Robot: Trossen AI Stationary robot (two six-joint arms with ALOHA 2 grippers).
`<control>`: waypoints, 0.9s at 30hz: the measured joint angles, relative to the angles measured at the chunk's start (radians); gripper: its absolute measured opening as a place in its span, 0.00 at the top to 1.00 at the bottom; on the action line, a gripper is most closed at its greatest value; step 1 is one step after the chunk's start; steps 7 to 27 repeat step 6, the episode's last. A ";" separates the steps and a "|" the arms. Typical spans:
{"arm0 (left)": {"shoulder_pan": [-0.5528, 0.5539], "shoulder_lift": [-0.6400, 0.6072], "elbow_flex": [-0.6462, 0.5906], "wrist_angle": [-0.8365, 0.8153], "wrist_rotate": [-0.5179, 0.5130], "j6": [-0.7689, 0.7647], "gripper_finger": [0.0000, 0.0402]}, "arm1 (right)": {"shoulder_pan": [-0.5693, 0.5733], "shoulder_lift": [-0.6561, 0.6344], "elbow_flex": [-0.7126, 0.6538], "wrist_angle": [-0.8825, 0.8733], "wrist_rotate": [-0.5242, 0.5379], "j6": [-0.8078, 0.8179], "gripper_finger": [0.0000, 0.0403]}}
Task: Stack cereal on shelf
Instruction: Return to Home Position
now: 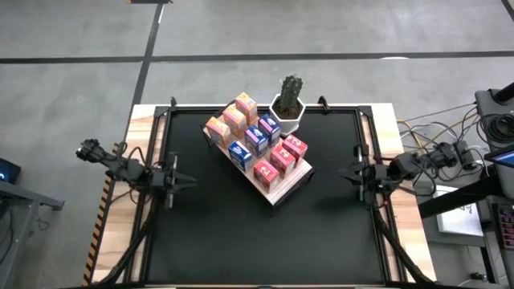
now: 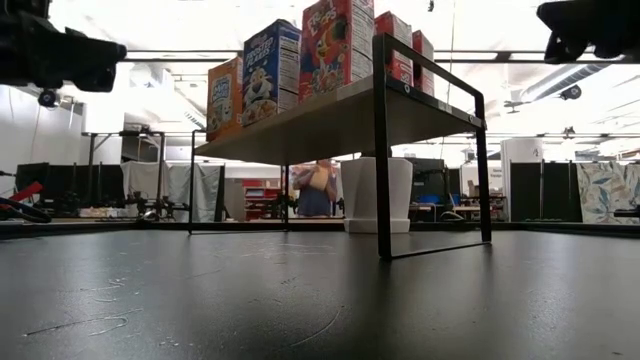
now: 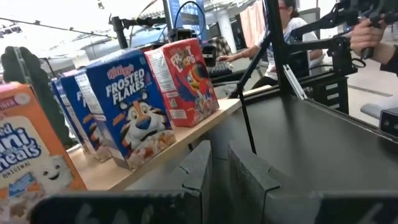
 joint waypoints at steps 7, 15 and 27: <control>0.003 0.001 -0.041 0.027 0.001 -0.021 0.91 | 0.000 -0.002 -0.054 0.013 0.022 -0.009 0.98; 0.003 0.001 -0.041 0.027 0.001 -0.021 0.91 | 0.000 -0.002 -0.054 0.013 0.022 -0.009 0.98; 0.003 0.001 -0.041 0.027 0.001 -0.021 0.91 | 0.000 -0.002 -0.054 0.013 0.022 -0.009 0.98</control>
